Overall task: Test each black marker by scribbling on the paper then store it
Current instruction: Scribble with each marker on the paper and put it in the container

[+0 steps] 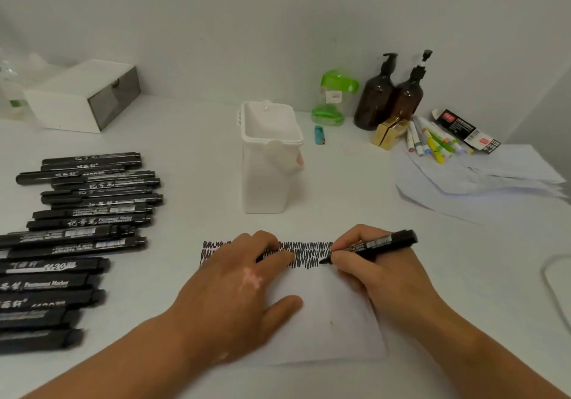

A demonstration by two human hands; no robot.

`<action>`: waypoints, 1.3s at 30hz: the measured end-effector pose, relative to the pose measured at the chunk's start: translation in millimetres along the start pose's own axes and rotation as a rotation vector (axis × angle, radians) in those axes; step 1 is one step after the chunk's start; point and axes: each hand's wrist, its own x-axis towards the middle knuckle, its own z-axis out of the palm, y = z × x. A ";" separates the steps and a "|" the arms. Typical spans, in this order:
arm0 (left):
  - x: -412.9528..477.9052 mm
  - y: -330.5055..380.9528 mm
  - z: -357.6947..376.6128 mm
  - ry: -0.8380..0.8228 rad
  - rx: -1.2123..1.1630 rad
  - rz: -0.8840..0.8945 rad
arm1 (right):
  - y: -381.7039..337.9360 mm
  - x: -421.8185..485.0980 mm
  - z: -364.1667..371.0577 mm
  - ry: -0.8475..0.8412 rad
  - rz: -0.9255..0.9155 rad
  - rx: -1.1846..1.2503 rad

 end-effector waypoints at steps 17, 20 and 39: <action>-0.7 -1.0 2.8 -0.033 0.050 -0.020 | -1.7 4.1 0.2 -0.004 0.020 -0.101; -0.4 -0.5 1.9 -0.039 0.050 -0.029 | -0.9 4.2 1.3 0.049 0.006 -0.096; -0.4 -0.6 1.8 -0.029 0.030 -0.032 | 1.6 3.9 -0.3 0.058 0.027 -0.060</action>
